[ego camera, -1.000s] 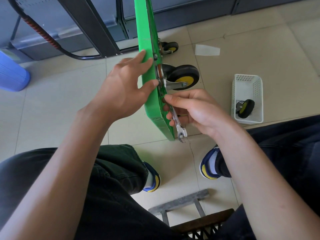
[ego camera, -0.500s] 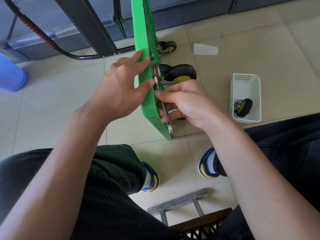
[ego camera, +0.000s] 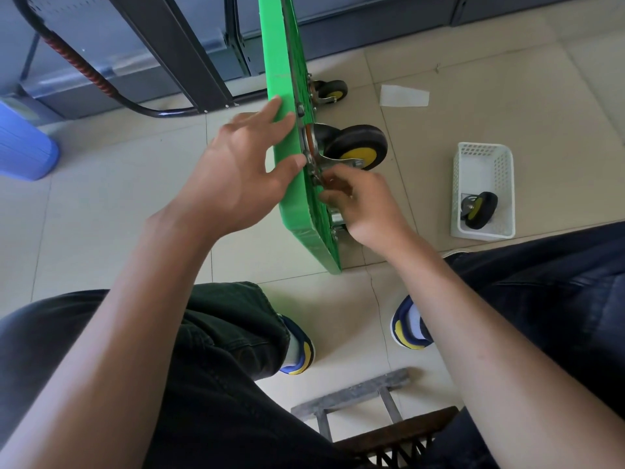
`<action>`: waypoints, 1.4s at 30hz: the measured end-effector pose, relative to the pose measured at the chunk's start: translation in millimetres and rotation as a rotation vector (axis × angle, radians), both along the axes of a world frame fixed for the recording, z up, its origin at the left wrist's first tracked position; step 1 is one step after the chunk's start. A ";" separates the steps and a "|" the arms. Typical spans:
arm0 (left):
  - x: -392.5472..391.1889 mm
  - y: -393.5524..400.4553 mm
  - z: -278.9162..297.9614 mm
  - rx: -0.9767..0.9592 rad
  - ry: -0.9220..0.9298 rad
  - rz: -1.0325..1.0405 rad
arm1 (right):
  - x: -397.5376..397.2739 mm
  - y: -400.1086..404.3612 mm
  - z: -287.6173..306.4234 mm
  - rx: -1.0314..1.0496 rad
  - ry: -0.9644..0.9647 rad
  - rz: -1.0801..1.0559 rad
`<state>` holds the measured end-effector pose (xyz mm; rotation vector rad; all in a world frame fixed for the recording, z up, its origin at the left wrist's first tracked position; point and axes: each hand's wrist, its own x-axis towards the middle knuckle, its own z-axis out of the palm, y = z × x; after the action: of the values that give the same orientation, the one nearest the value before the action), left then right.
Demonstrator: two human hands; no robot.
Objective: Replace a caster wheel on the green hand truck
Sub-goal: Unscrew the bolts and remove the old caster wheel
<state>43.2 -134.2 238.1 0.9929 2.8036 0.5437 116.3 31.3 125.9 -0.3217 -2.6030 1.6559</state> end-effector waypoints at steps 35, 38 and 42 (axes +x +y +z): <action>2.1 -3.2 -2.2 0.028 -0.005 0.015 | 24.7 3.7 55.0 -0.805 -0.321 -0.024; 2.3 -3.6 -2.9 0.034 -0.007 0.014 | 20.9 3.9 59.0 -0.782 -0.327 -0.013; 3.9 -3.4 -2.3 0.037 -0.010 0.025 | 16.4 -0.8 62.2 -0.762 -0.311 -0.034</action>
<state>47.1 -137.6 235.8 0.9603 2.8107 0.6043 132.7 30.5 188.1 -0.6801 -1.9764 2.7050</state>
